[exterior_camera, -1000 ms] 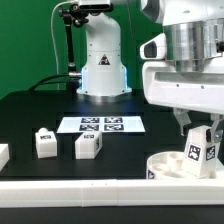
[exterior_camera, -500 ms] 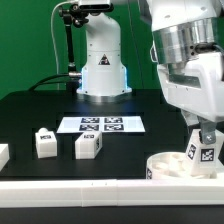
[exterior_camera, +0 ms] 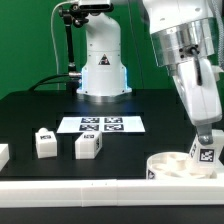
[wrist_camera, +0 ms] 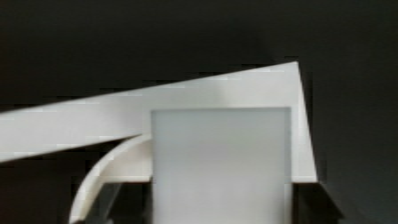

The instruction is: Assemble stool

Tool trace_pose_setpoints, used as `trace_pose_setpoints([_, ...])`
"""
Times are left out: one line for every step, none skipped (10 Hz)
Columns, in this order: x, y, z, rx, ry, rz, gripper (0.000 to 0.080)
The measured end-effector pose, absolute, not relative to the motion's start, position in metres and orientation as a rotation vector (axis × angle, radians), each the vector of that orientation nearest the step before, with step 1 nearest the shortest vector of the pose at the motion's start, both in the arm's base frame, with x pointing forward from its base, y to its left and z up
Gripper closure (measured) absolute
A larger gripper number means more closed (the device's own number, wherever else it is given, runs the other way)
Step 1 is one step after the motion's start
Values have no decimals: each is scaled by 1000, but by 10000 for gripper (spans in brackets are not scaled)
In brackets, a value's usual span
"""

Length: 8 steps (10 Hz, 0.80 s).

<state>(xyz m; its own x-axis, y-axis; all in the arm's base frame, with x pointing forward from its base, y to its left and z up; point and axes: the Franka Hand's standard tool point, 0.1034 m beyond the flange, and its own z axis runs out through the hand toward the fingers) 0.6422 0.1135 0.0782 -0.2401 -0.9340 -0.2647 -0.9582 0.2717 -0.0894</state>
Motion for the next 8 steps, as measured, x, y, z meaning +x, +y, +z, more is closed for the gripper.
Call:
trace_pose_setpoints([642, 114, 78, -1702, 2309, 143, 459])
trace_pose_setpoints([642, 114, 78, -1607, 2372, 162, 459])
trace_pose_setpoints([643, 114, 79, -1493, 2435, 168, 459])
trace_pose_setpoints([643, 115, 79, -1402, 2478, 168, 459])
trace_pose_setpoints([644, 115, 79, -1345, 2504, 168, 459])
trace_pose_setpoints([644, 116, 79, -1292, 2524, 176, 459])
trace_pose_setpoints([644, 117, 79, -1261, 2528, 180, 459])
trace_pose_setpoints([645, 117, 79, -1226, 2538, 188, 459])
